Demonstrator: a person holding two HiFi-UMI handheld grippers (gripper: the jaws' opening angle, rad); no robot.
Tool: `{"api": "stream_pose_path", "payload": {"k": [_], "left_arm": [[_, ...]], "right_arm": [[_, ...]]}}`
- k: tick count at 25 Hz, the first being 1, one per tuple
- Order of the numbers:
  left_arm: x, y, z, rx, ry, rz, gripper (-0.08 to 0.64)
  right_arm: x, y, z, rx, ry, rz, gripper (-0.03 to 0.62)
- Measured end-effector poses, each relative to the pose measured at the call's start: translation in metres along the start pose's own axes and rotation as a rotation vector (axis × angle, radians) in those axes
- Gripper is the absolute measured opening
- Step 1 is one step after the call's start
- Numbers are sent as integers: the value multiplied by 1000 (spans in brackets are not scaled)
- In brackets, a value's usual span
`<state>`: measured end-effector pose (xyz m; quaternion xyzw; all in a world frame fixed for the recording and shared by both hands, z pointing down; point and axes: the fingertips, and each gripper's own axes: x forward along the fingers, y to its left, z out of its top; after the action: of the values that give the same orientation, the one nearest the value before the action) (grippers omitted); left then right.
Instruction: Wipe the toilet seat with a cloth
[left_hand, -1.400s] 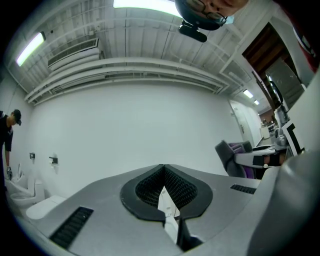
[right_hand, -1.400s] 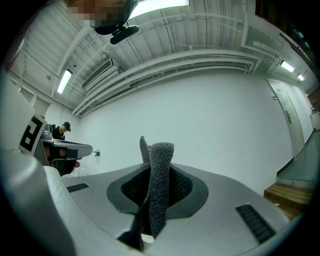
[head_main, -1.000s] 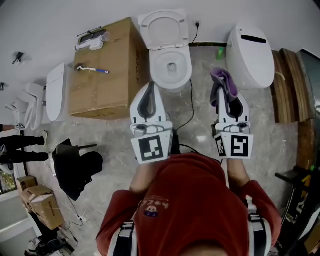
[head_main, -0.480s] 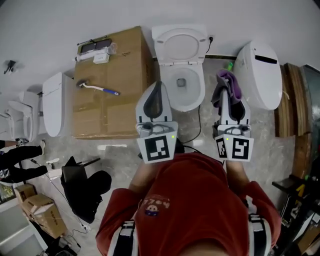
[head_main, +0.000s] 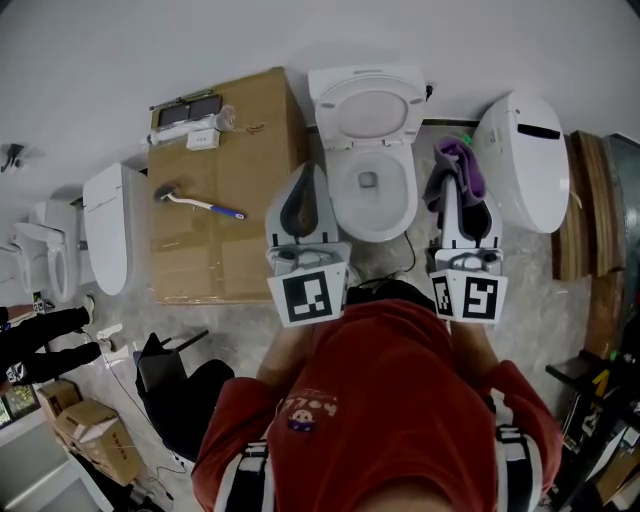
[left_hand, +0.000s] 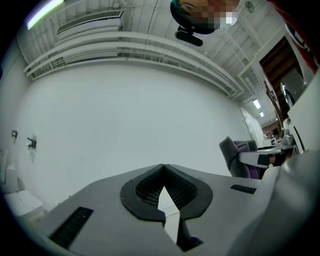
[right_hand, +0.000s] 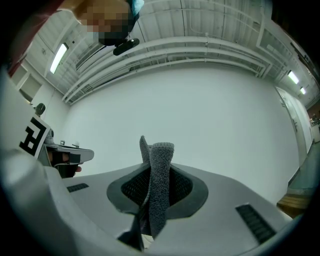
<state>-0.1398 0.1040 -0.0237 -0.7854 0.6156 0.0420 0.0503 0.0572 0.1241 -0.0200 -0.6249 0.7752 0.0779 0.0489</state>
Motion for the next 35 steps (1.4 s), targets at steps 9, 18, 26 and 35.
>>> {"api": "stream_pose_path", "payload": {"k": [9, 18, 26, 35], "left_arm": [[66, -29, 0, 38, -29, 34, 14], [123, -63, -29, 105, -1, 57, 14], [144, -42, -105, 66, 47, 3, 14], [147, -10, -257, 66, -11, 24, 14]], "right_arm": [[53, -67, -18, 37, -35, 18, 57], [101, -116, -55, 31, -6, 85, 57], [129, -96, -136, 15, 143, 126, 57], [125, -67, -299, 26, 296, 94, 57]]}}
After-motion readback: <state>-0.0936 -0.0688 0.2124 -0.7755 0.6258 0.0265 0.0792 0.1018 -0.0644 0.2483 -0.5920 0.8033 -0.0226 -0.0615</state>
